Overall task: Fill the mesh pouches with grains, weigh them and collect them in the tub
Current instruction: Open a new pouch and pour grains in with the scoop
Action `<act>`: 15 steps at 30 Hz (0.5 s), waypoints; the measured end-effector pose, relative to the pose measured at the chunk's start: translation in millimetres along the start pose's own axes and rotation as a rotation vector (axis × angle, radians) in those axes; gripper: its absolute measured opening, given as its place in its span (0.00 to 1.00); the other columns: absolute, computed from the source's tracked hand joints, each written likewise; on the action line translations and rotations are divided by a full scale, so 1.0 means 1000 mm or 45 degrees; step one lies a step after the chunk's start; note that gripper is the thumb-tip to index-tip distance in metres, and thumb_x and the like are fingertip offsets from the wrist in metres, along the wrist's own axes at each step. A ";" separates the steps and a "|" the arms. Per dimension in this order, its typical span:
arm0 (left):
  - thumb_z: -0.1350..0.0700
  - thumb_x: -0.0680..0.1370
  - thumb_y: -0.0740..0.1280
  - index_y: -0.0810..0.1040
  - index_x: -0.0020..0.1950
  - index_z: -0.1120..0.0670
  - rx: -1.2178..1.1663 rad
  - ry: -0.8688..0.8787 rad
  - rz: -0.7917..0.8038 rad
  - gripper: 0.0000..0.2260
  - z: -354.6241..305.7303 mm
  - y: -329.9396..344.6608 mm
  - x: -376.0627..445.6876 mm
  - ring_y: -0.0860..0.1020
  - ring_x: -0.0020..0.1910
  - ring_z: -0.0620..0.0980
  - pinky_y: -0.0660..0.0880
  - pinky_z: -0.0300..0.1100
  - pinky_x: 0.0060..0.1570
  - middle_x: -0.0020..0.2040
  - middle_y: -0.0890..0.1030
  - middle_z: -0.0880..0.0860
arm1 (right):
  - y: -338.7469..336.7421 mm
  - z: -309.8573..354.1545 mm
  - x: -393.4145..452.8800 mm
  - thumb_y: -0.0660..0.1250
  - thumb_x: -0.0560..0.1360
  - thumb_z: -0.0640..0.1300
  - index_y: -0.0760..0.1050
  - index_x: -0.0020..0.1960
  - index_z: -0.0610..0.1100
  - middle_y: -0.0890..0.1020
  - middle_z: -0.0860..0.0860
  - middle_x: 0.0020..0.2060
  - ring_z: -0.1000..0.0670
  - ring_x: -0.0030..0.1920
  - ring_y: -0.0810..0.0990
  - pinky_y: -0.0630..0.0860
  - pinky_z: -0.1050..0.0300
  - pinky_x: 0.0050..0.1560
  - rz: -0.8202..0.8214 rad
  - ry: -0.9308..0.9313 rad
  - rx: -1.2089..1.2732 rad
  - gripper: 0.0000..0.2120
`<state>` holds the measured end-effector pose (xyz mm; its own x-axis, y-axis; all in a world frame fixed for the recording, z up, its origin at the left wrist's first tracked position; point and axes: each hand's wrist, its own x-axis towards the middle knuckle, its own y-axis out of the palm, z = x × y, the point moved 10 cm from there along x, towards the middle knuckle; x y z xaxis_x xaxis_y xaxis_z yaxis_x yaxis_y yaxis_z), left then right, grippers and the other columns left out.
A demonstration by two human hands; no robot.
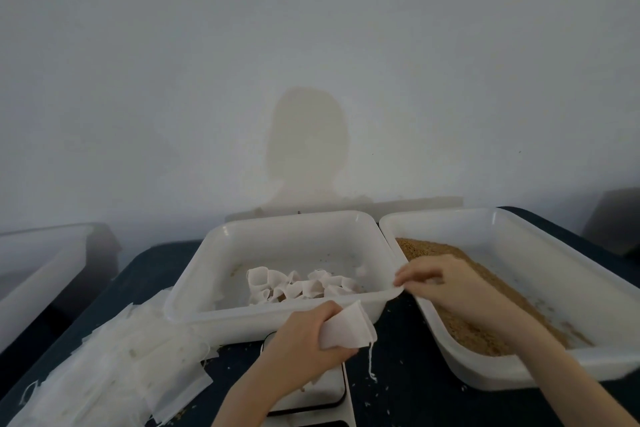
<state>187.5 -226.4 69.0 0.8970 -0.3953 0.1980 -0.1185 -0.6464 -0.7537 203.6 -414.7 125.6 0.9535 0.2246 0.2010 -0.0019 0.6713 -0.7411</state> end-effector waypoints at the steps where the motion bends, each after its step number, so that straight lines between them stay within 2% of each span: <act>1: 0.37 0.69 0.68 0.73 0.53 0.38 0.010 -0.004 0.007 0.16 0.001 0.001 0.001 0.75 0.47 0.34 0.74 0.31 0.46 0.47 0.78 0.38 | -0.015 -0.020 0.001 0.67 0.75 0.50 0.81 0.42 0.62 0.82 0.65 0.42 0.63 0.46 0.79 0.75 0.67 0.46 -0.089 0.090 -0.117 0.08; 3: 0.38 0.69 0.68 0.72 0.54 0.38 0.034 -0.009 0.030 0.16 0.001 0.004 0.004 0.75 0.47 0.34 0.73 0.31 0.46 0.48 0.78 0.37 | -0.034 -0.067 -0.001 0.63 0.76 0.54 0.78 0.47 0.60 0.79 0.64 0.46 0.59 0.48 0.79 0.77 0.60 0.48 -0.127 0.325 -0.466 0.05; 5: 0.39 0.70 0.69 0.71 0.54 0.37 0.059 -0.011 0.054 0.15 0.002 0.010 0.008 0.74 0.48 0.33 0.72 0.29 0.47 0.49 0.77 0.36 | -0.035 -0.114 -0.003 0.62 0.77 0.53 0.76 0.50 0.55 0.80 0.57 0.49 0.54 0.49 0.79 0.77 0.56 0.51 0.027 0.508 -0.748 0.06; 6: 0.40 0.71 0.70 0.71 0.54 0.37 0.066 -0.011 0.063 0.14 0.001 0.012 0.010 0.74 0.48 0.32 0.71 0.28 0.46 0.49 0.76 0.36 | -0.032 -0.131 -0.004 0.62 0.77 0.52 0.75 0.47 0.52 0.80 0.55 0.46 0.52 0.47 0.79 0.78 0.57 0.50 0.107 0.550 -0.809 0.05; 8: 0.40 0.70 0.70 0.70 0.52 0.36 0.054 -0.010 0.080 0.14 -0.001 0.018 0.014 0.72 0.49 0.28 0.69 0.25 0.44 0.49 0.75 0.34 | -0.026 -0.146 -0.004 0.62 0.77 0.52 0.71 0.41 0.49 0.78 0.52 0.41 0.51 0.42 0.78 0.77 0.57 0.45 0.227 0.568 -0.871 0.08; 12: 0.39 0.70 0.69 0.70 0.51 0.34 0.047 0.020 0.119 0.13 -0.006 0.029 0.021 0.70 0.50 0.25 0.68 0.22 0.43 0.48 0.75 0.33 | -0.022 -0.154 -0.002 0.60 0.78 0.57 0.73 0.47 0.47 0.80 0.51 0.47 0.50 0.46 0.78 0.78 0.54 0.50 0.300 0.567 -0.922 0.13; 15: 0.40 0.70 0.69 0.72 0.53 0.36 0.023 0.028 0.125 0.14 -0.005 0.032 0.024 0.72 0.50 0.27 0.70 0.25 0.47 0.49 0.77 0.34 | -0.017 -0.156 -0.002 0.59 0.77 0.53 0.73 0.50 0.45 0.79 0.50 0.49 0.50 0.48 0.78 0.77 0.54 0.52 0.348 0.597 -0.879 0.12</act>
<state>203.7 -259.6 53.0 0.8718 -0.4705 0.1365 -0.1973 -0.5922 -0.7813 248.6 -536.9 37.9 0.9721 -0.1004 -0.2118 -0.2103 0.0252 -0.9773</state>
